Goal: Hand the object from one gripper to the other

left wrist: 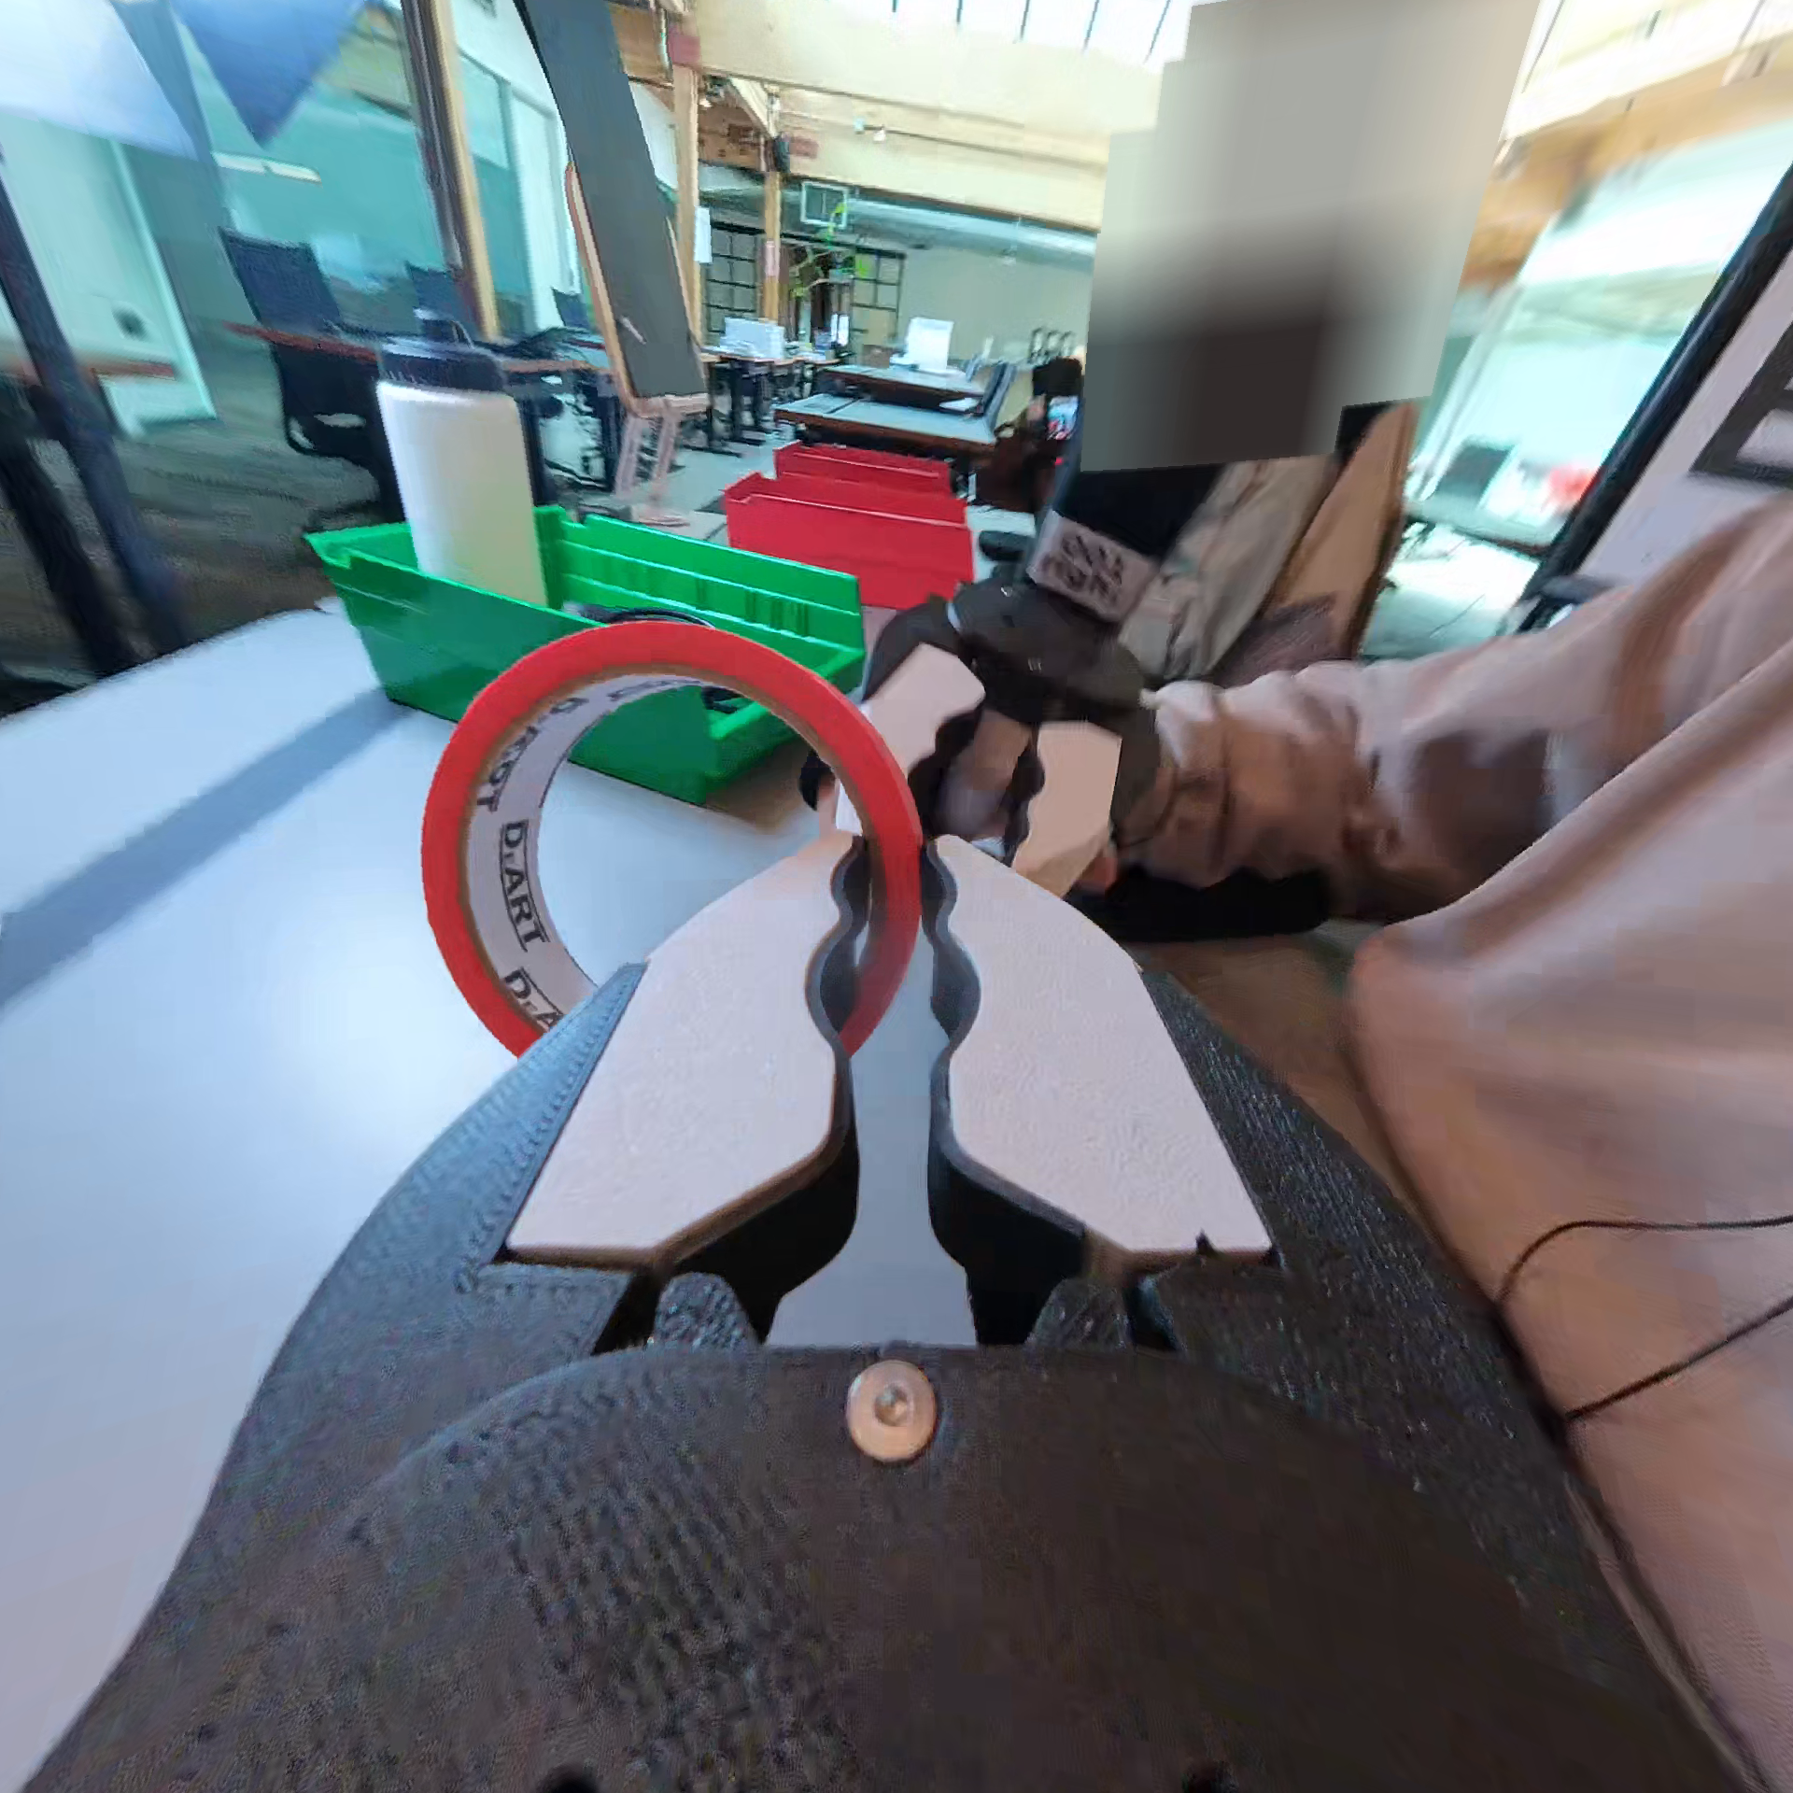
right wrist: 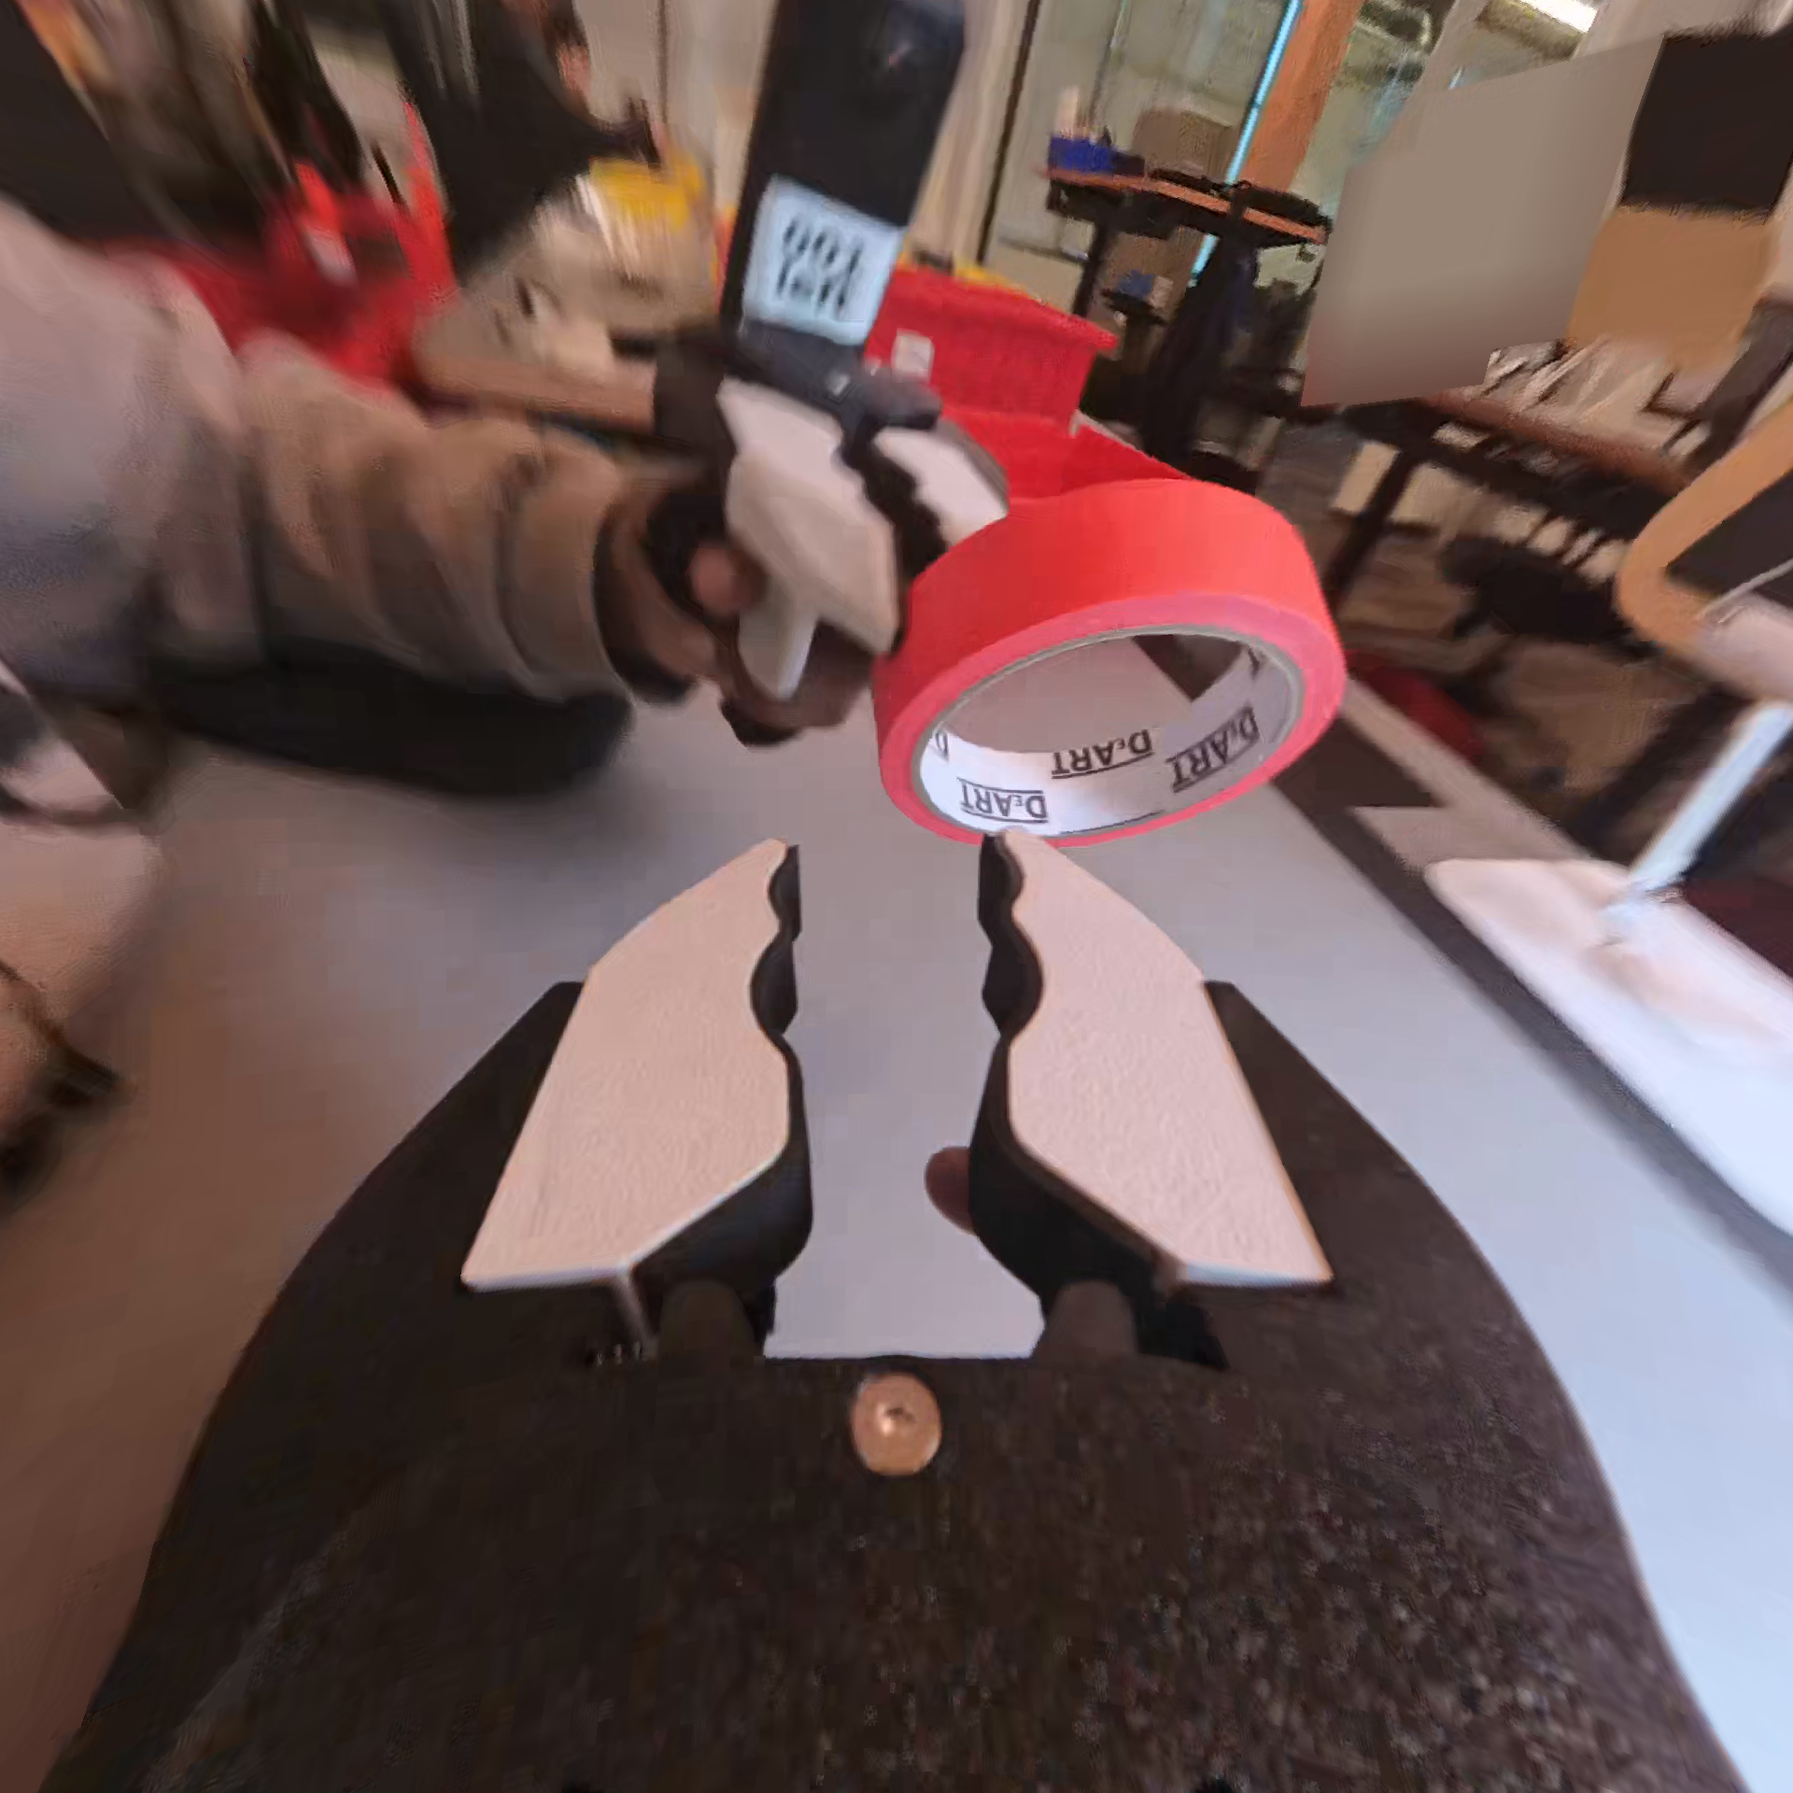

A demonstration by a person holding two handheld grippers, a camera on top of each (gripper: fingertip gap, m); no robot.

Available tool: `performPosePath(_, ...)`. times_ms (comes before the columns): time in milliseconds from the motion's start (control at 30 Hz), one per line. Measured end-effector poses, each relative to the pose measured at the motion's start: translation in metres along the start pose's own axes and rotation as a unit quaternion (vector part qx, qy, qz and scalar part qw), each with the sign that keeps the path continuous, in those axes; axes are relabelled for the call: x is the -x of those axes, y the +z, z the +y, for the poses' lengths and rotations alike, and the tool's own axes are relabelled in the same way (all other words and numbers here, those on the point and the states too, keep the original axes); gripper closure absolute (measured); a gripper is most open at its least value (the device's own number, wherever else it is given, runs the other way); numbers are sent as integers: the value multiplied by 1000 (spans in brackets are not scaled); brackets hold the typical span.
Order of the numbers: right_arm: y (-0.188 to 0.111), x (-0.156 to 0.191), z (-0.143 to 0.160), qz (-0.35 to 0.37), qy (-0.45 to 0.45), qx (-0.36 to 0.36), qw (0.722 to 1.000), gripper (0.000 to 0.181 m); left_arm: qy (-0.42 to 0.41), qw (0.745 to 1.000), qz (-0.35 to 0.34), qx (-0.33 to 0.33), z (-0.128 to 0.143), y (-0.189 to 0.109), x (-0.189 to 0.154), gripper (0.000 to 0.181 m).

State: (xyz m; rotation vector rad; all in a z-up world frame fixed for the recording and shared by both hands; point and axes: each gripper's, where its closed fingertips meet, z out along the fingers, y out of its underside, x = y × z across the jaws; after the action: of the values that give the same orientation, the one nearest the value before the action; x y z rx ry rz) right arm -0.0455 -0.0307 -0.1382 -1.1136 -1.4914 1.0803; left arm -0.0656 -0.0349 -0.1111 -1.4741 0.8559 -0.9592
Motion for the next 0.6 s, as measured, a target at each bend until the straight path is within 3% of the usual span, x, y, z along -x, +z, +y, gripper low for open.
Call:
performPosePath(33,-4,-3,-8,-20,66,-27,997,141,31,999,-15,3,0,0,0,171)
performPosePath(133,-15,-9,-26,-87,228,-103,964,136,138,987,-67,41,9,3,4,171)
performPosePath(233,-24,-15,-35,-150,352,-163,909,131,231,968,-76,68,19,11,-6,171)
performPosePath(400,-34,-20,-42,-227,457,-211,834,143,391,908,-83,125,42,21,-19,171)
performPosePath(600,-29,-15,-32,-242,477,-187,824,156,485,857,-84,153,53,21,-22,171)
